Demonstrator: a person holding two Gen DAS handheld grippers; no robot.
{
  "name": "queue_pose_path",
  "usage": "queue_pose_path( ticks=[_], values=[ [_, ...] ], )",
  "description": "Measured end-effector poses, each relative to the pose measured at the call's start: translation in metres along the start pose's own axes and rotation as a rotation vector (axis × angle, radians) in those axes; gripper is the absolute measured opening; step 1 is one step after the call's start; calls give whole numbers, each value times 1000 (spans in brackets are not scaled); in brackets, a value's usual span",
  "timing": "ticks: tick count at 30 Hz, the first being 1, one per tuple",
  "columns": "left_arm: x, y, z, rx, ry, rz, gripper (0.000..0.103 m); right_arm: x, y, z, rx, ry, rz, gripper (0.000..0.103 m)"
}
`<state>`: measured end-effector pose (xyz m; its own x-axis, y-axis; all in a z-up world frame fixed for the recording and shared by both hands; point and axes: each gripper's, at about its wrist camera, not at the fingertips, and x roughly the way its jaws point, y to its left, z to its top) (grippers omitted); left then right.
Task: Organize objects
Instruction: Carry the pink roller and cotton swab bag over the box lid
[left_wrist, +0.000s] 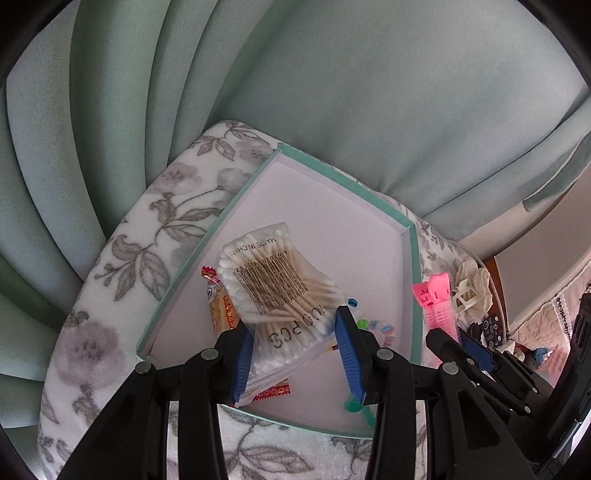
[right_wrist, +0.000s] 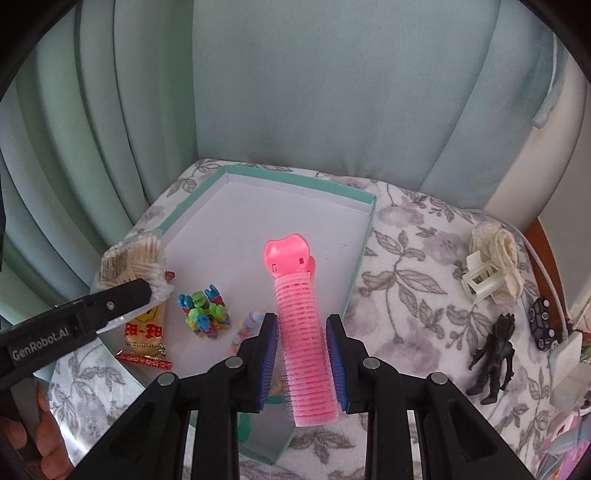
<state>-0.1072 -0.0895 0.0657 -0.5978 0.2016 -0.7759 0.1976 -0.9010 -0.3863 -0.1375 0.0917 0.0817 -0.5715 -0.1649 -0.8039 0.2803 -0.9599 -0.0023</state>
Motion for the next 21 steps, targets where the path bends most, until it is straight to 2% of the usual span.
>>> queue_pose_path(
  ticks=[14,21],
  values=[
    [32,-6,16,28,23,4,44,40,-2,6,0,47,8,29],
    [43,-6,17,30,47,10,44,48,-5,1,3,58,8,29]
  ],
)
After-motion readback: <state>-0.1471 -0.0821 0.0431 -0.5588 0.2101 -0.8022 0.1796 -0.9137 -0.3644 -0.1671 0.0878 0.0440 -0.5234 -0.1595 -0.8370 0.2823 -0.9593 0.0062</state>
